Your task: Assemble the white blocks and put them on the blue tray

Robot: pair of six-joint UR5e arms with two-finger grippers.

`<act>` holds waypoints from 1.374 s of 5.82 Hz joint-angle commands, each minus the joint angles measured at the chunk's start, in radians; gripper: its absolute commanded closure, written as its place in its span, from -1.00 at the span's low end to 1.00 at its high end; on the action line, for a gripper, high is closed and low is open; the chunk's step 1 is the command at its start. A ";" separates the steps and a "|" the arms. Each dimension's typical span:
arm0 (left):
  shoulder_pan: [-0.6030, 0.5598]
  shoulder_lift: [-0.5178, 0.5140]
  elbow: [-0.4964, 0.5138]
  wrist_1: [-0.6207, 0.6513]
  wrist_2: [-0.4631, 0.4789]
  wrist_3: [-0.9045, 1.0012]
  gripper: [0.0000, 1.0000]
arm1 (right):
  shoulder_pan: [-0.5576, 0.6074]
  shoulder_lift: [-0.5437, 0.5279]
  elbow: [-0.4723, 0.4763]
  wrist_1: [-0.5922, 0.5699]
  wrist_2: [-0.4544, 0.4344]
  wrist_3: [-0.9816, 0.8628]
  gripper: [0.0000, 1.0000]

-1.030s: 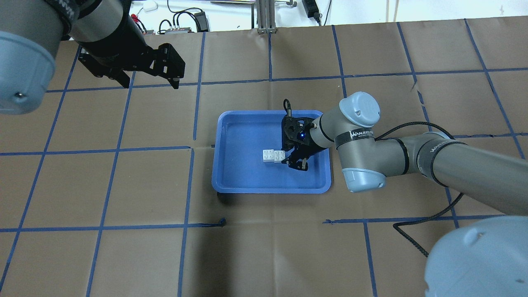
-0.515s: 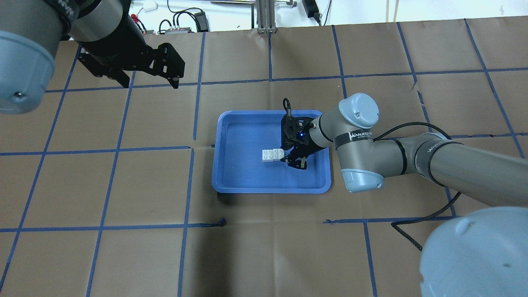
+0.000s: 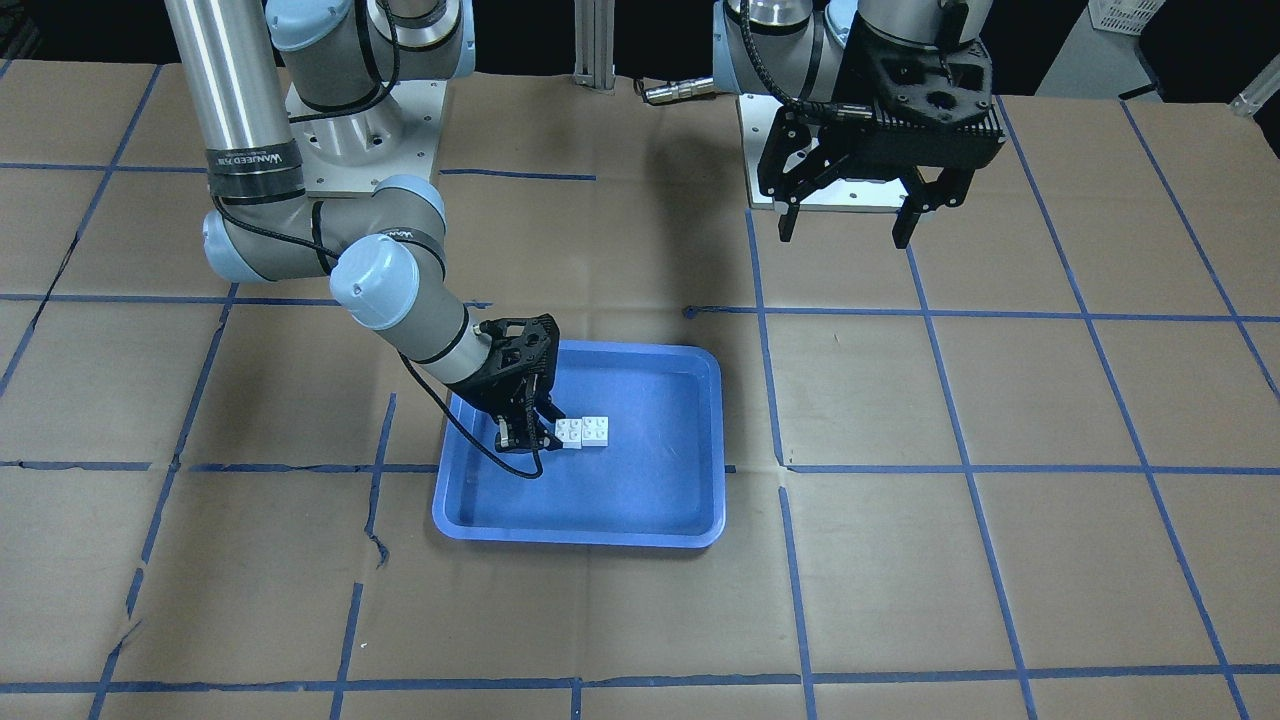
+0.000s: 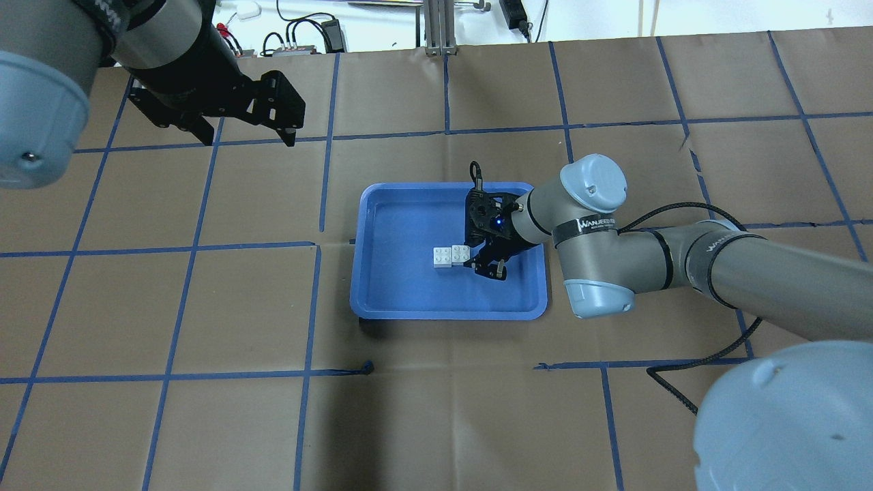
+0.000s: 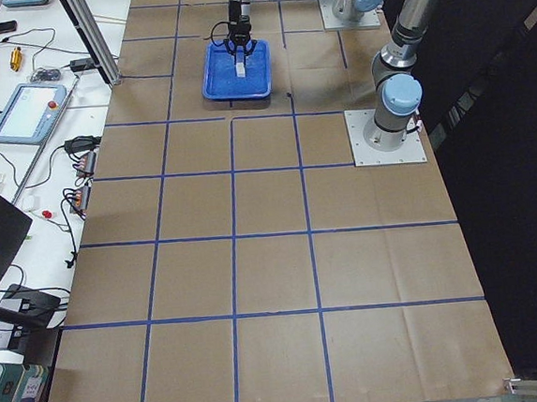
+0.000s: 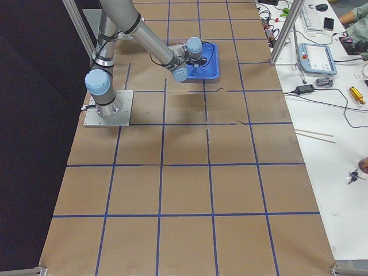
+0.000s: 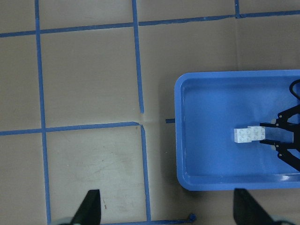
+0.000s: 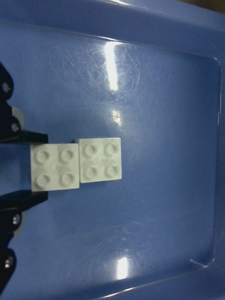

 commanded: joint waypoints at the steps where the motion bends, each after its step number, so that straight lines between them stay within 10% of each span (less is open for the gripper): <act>1: 0.001 0.000 0.011 -0.046 -0.002 0.003 -0.98 | 0.001 -0.004 0.000 0.002 0.002 0.015 0.66; 2: 0.002 0.000 0.022 -0.080 -0.002 0.012 -0.98 | 0.001 -0.003 0.000 0.002 0.002 0.016 0.62; 4: 0.025 0.003 0.028 -0.080 -0.007 0.015 -0.98 | 0.001 0.002 0.000 0.000 0.005 0.031 -0.99; 8: 0.028 0.020 0.027 -0.094 0.003 0.015 -0.98 | -0.004 -0.014 -0.012 0.000 -0.006 0.088 -1.00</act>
